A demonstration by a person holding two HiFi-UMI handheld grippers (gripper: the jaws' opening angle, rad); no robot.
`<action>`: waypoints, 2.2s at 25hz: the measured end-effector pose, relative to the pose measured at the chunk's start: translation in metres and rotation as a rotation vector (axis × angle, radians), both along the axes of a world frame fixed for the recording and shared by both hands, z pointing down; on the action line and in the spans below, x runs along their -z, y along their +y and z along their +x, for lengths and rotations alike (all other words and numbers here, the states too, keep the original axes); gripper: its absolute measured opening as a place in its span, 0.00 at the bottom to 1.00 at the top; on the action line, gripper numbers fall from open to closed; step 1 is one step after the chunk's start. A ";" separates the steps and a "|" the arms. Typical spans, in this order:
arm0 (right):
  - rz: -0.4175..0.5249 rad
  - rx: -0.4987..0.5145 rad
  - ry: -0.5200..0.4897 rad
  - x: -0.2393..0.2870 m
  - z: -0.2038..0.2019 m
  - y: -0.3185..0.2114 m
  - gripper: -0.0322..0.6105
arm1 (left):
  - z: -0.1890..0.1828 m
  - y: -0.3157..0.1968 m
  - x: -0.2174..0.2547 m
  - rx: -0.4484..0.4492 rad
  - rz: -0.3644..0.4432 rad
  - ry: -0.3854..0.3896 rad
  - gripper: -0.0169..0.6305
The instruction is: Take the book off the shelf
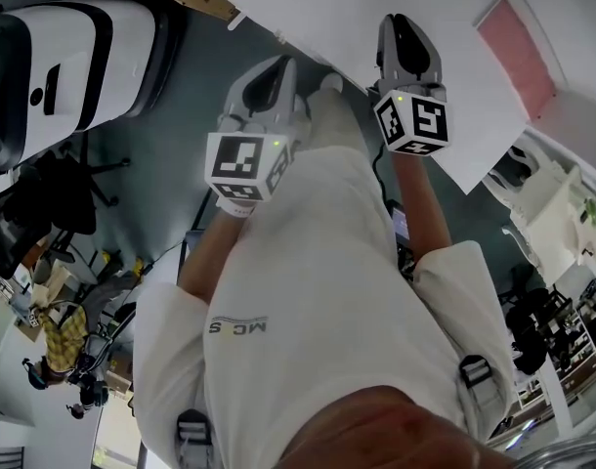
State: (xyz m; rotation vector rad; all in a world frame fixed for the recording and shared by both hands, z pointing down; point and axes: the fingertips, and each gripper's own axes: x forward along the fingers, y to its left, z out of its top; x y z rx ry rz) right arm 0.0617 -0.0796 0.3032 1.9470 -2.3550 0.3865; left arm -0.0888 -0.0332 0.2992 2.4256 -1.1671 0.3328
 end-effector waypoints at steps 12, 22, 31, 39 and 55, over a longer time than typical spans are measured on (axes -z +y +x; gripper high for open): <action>-0.014 -0.031 -0.039 -0.035 0.011 -0.083 0.20 | 0.018 -0.066 -0.021 -0.001 0.006 -0.016 0.03; -0.010 -0.068 -0.018 -0.060 0.029 -0.146 0.28 | 0.027 -0.112 -0.047 -0.002 -0.012 -0.042 0.03; -0.023 -0.107 -0.051 -0.083 0.049 -0.194 0.33 | 0.043 -0.147 -0.069 0.039 -0.029 -0.036 0.03; -0.047 -0.137 -0.056 -0.111 0.061 -0.235 0.37 | 0.050 -0.174 -0.092 0.064 -0.043 -0.064 0.03; -0.088 -0.228 -0.075 -0.159 0.082 -0.293 0.45 | 0.059 -0.205 -0.123 0.117 -0.055 -0.071 0.03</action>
